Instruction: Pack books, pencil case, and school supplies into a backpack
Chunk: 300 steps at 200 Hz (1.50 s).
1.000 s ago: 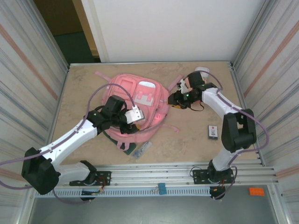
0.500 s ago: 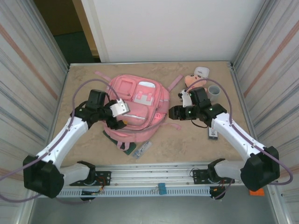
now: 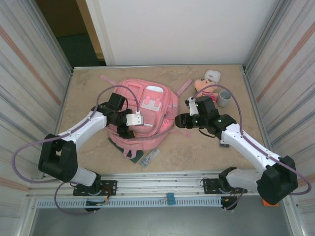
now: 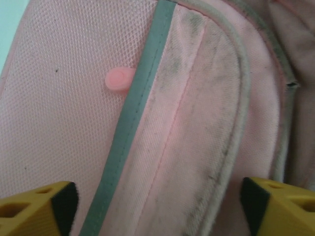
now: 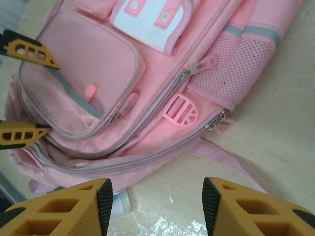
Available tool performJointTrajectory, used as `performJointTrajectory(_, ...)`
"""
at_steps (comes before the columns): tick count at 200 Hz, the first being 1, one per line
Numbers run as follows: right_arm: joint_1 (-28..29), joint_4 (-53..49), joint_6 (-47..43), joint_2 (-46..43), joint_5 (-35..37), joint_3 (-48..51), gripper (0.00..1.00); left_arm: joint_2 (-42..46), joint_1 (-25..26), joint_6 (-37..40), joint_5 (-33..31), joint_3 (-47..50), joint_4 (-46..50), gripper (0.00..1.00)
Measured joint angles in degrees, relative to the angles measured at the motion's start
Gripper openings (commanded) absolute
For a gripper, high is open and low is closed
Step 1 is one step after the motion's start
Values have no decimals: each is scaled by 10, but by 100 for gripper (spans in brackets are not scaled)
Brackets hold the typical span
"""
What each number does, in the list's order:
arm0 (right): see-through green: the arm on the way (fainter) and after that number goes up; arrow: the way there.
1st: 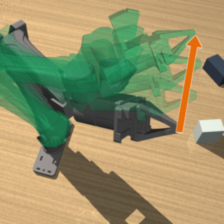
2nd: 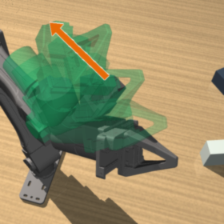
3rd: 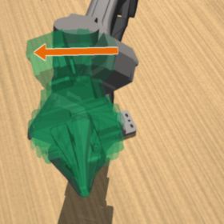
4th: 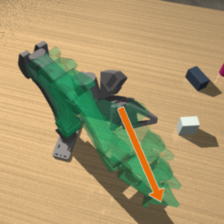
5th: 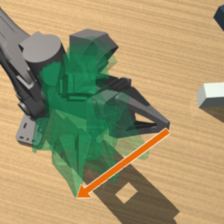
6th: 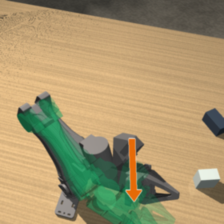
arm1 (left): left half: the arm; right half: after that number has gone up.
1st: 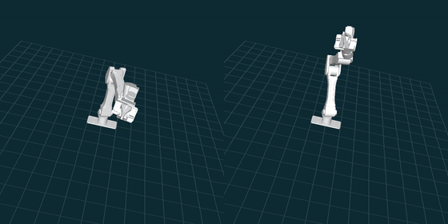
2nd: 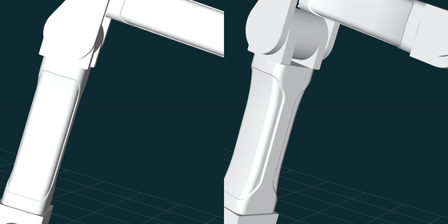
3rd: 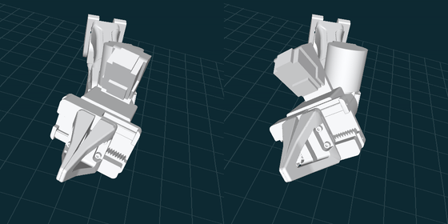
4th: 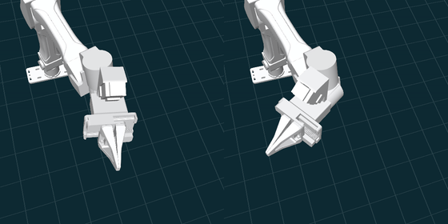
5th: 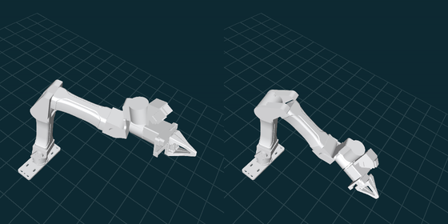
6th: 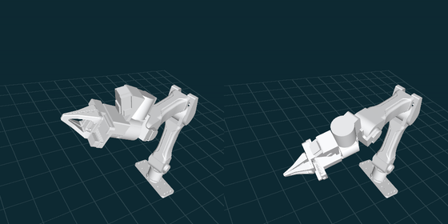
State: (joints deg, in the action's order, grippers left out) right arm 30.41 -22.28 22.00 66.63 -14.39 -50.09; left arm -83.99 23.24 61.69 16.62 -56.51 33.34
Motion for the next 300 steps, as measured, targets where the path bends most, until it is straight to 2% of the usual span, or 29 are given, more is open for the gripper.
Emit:
performJointTrajectory(6,0,2,0,-3,3,2,53,-4,3,-1,-8,0,-8,42)
performJointTrajectory(17,0,7,0,-10,10,5,53,-8,9,-2,-18,0,-16,23)
performJointTrajectory(42,0,17,1,-30,23,9,54,2,19,-29,-17,0,-34,0)
performJointTrajectory(78,10,38,19,-50,29,10,55,19,19,-115,-17,-69,-37,0)
performJointTrajectory(104,70,51,60,-58,63,15,61,18,18,-183,-27,-153,-19,0)
performJointTrajectory(133,126,66,170,-59,104,36,67,9,18,-252,-33,-212,-5,0)
performJointTrajectory(190,165,184,405,-29,113,104,72,-15,19,-339,-32,-223,12,0)
performJointTrajectory(243,159,283,490,32,107,103,69,-16,19,-398,-21,-223,6,0)
performJointTrajectory(256,155,302,499,53,101,103,61,-16,19,-410,-16,-223,4,0)
performJointTrajectory(277,150,327,511,79,97,102,28,-16,19,-426,-10,-223,2,0)
performJointTrajectory(300,142,325,512,85,97,102,10,-16,19,-433,-10,-223,2,0)
